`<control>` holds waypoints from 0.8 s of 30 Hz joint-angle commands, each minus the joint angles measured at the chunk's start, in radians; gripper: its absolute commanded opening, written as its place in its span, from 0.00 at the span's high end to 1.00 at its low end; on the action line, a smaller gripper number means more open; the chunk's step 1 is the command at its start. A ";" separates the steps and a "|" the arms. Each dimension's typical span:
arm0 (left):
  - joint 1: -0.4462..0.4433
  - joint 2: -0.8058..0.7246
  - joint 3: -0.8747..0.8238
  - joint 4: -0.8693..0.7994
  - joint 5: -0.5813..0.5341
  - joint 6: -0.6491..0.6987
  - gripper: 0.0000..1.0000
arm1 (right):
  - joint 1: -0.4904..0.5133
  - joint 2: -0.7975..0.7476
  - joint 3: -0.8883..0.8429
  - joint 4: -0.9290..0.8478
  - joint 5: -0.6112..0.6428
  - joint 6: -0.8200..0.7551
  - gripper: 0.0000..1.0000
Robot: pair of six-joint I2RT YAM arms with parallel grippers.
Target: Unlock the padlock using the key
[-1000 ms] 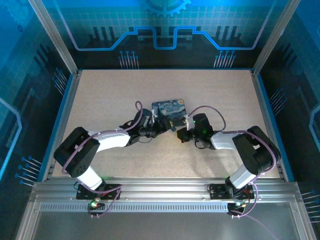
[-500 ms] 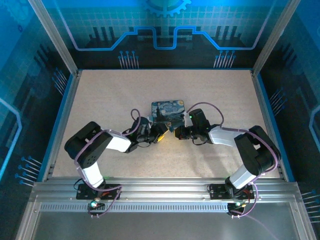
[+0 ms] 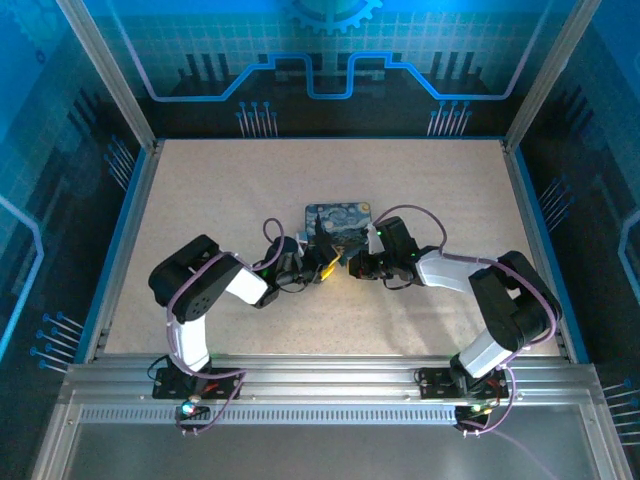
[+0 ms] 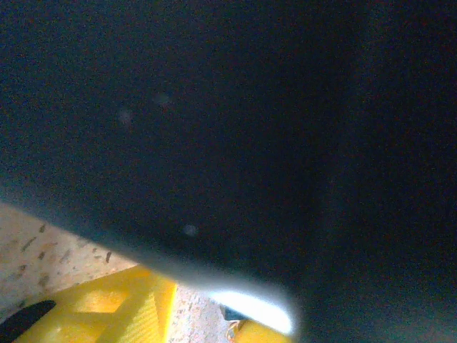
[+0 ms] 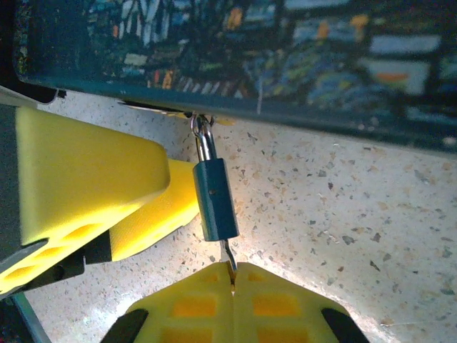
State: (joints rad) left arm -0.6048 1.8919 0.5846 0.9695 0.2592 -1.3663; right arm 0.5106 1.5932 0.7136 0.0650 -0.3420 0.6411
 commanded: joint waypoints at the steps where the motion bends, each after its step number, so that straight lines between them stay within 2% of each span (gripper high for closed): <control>1: -0.003 0.025 0.012 0.083 0.020 -0.036 0.54 | 0.013 -0.022 0.020 -0.037 -0.034 0.054 1.00; 10: -0.025 0.062 0.032 0.122 0.019 -0.068 0.61 | 0.014 -0.015 0.002 0.028 -0.067 0.181 1.00; 24: -0.036 0.073 0.050 0.130 0.022 -0.073 0.67 | 0.014 -0.015 0.009 0.093 -0.113 0.287 1.00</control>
State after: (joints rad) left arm -0.6201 1.9495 0.6151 1.0542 0.2584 -1.4361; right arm 0.5106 1.5894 0.7136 0.1017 -0.4007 0.8890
